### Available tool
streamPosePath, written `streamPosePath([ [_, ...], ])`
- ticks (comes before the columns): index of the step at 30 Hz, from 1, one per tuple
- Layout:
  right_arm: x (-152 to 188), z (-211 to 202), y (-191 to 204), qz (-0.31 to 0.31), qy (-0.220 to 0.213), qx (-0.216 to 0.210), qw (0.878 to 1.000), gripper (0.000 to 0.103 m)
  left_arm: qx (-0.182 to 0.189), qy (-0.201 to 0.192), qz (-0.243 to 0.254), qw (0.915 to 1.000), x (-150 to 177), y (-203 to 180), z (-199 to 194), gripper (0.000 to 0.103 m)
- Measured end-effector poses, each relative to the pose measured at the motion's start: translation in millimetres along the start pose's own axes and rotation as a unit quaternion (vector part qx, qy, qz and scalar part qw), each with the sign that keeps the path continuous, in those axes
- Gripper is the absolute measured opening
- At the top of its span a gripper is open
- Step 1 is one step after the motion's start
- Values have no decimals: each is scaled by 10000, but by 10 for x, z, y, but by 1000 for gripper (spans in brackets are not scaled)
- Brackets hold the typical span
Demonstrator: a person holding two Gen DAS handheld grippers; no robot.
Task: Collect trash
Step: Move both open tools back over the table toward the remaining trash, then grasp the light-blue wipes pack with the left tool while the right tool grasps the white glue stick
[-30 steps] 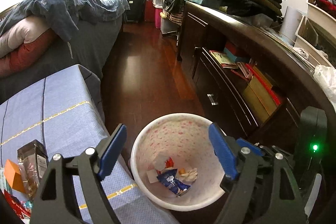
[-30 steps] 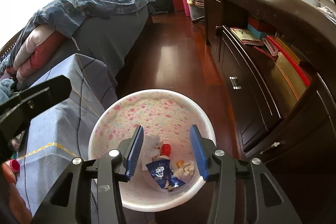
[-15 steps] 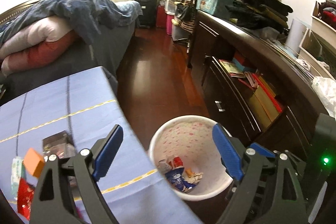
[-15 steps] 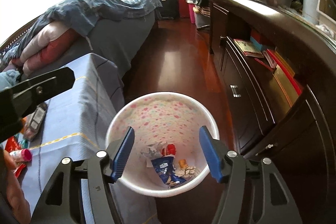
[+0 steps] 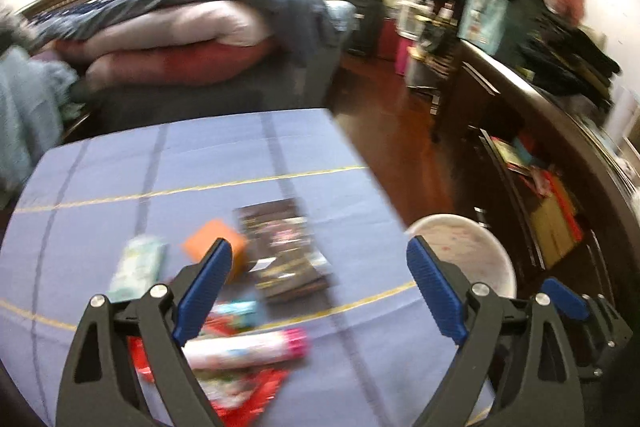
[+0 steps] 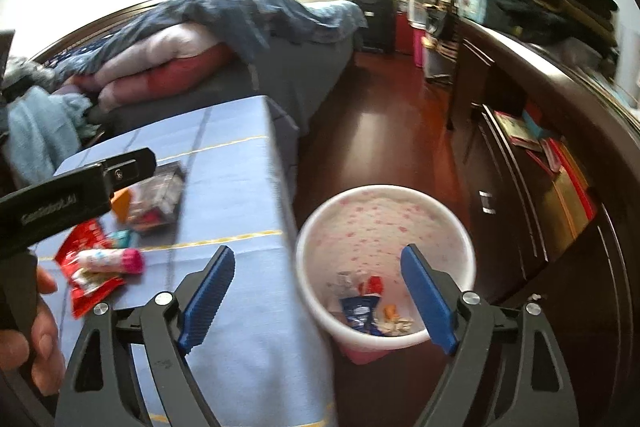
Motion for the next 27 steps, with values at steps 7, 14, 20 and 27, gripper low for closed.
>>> streamPosePath([
  [7,63,-13,438,-318,82,-300,9990,86,-785,287,-613,9946,64,887,53,91],
  [14,97,-33,763,-598,125,-443,9972,86,-1323,840,-807,9843,119,1379,431,90],
  [20,109,20,953,-710,211,-527,9959,86,-1447,1140,-558,9813,218,1409,645,83],
  [27,184,136,1254,-839,412,-778,9926,87,-1356,1072,-449,9839,278,1454,649,49],
])
Point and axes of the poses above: each gripper's, at about its wrist camera, not at the fingertips, and z roughly the way its jaws point, y to its left, x to its underside, the point moved 4 cm from there along z, roughly the way its jaws point, and after that the axes turned 5 degrees about -x, right-handed, at the moved point
